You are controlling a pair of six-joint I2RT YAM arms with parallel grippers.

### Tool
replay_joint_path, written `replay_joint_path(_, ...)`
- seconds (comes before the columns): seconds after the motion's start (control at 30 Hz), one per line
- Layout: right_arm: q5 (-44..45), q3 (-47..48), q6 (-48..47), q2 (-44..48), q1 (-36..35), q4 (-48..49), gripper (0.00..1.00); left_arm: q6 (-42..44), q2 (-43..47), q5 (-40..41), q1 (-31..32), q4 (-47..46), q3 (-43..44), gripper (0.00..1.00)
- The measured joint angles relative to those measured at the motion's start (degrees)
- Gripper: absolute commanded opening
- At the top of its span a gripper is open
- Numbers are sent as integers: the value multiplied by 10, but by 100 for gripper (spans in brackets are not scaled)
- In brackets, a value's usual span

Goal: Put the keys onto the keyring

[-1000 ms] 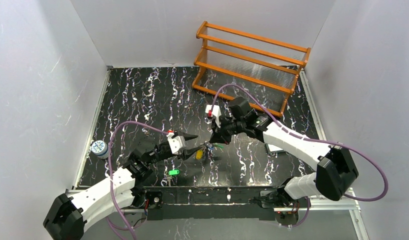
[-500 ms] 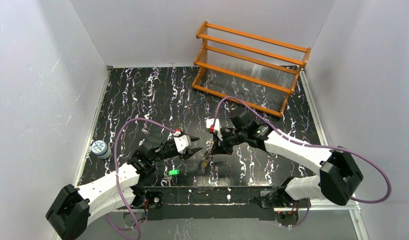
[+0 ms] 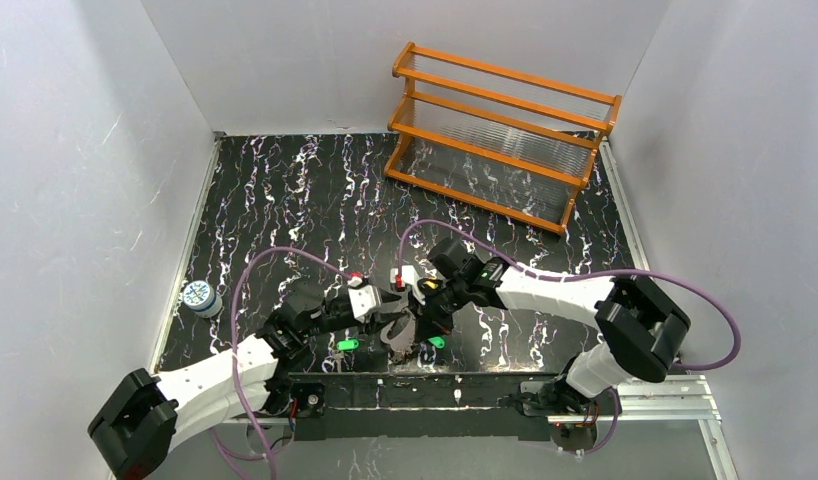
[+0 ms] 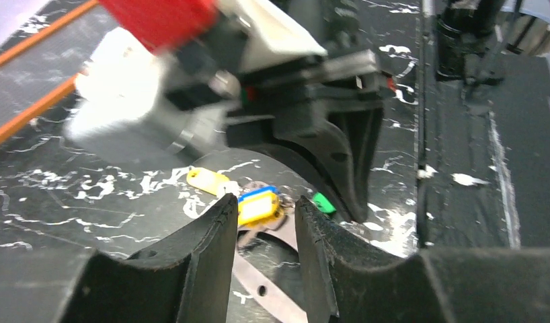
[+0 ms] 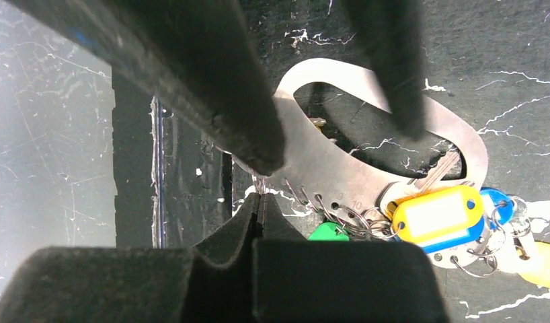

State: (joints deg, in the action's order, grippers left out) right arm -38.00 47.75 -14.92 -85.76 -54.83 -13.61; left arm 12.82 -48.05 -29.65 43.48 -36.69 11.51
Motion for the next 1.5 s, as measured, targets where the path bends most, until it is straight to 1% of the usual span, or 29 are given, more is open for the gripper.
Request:
replay_joint_path(0.17,-5,-14,11,26,0,14,1,-4,-3,3,48,-4,-18,38)
replay_joint_path(0.33,-9,-19,10,45,0,18,1,-3,-30,2,86,-10,-18,35)
replay_joint_path(0.43,-9,-19,9,50,0,18,1,-3,-43,7,96,-10,-18,29)
replay_joint_path(0.53,-9,-19,7,56,0,18,1,-1,-45,17,101,-10,-19,25)
replay_joint_path(0.8,-9,-23,-3,69,1,17,1,2,-60,21,104,-18,-26,25)
replay_joint_path(0.93,-8,-23,-5,69,0,13,1,5,-81,20,107,-28,-25,21)
replay_joint_path(1.0,-8,-23,-6,69,0,10,1,7,-89,20,109,-31,-24,17)
replay_joint_path(1.13,-7,-23,-11,69,1,4,1,11,-105,17,113,-34,-18,0)
replay_joint_path(1.27,-3,-23,-16,69,2,1,2,13,-111,16,115,-32,-14,0)
replay_joint_path(1.3,-2,-23,-16,69,2,1,9,13,-111,17,115,-31,-14,0)
replay_joint_path(1.33,2,-23,-16,70,2,1,20,12,-111,19,115,-31,-14,0)
replay_joint_path(1.43,23,-23,-9,79,1,5,47,6,-101,31,115,-27,-14,0)
replay_joint_path(1.5,54,-27,4,105,0,20,61,-4,-82,49,115,-26,-17,0)
